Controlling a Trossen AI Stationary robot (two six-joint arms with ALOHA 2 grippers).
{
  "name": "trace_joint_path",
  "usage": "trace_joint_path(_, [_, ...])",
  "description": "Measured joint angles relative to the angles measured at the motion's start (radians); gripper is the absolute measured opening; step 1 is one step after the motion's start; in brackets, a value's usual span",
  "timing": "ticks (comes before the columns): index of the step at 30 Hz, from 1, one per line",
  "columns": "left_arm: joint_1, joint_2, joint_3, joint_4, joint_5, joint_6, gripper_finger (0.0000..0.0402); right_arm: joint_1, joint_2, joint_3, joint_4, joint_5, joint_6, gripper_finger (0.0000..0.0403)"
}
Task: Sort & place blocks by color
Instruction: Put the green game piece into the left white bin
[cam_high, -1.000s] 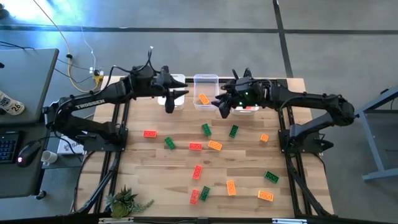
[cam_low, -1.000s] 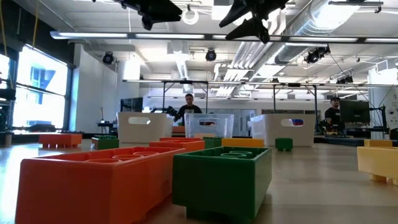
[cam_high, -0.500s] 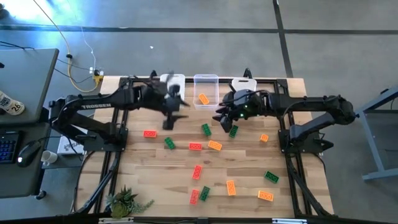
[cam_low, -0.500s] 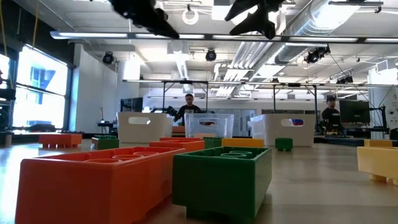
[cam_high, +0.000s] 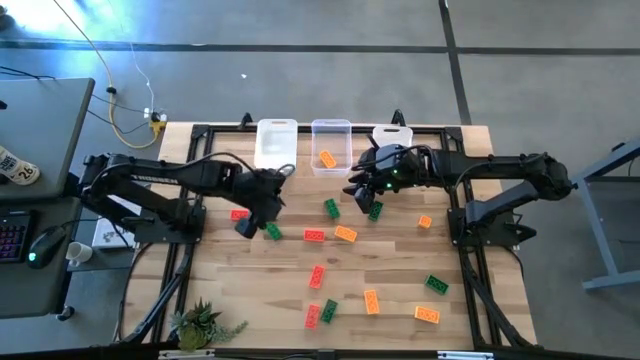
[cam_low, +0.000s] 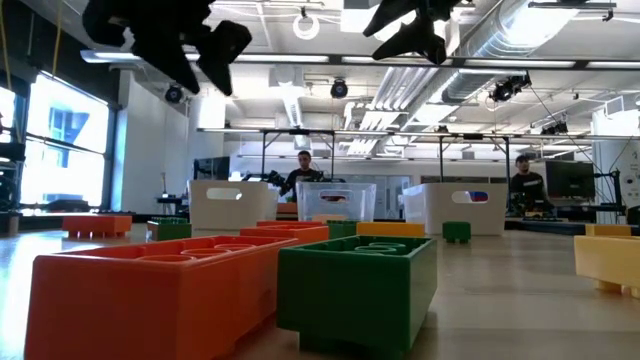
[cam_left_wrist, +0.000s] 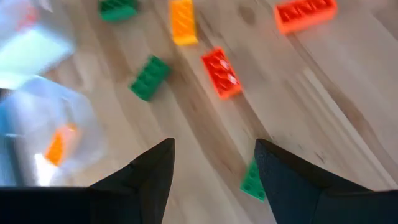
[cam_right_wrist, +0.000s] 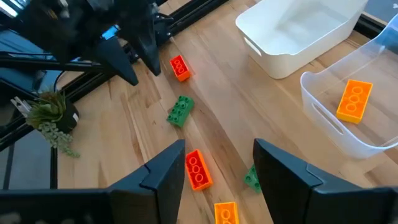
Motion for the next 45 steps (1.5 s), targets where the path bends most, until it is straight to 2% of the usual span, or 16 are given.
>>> trace_joint_path(7, [-0.034, 0.109, -0.047, -0.007, 0.005, -0.026, 0.0212, 0.0, 0.0, 0.0, 0.0, 0.0, -0.001, 0.0178])
trace_joint_path(14, [-0.065, 0.251, -0.059, -0.005, -0.079, -0.036, 0.0211, 0.001, 0.0, 0.0, 0.0, 0.0, -0.002, 0.0178])
trace_joint_path(21, [-0.085, 0.346, -0.058, -0.006, -0.101, -0.052, 0.0211, 0.001, 0.0, 0.0, 0.0, 0.0, -0.004, 0.0178])
trace_joint_path(29, [-0.091, 0.407, -0.058, -0.004, -0.128, -0.052, 0.0211, 0.001, 0.001, 0.0, -0.001, 0.0, -0.006, 0.0178])
trace_joint_path(45, [-0.089, 0.421, -0.058, -0.001, -0.084, -0.062, 0.0211, 0.001, 0.001, 0.0, -0.005, 0.0, -0.003, 0.0178])
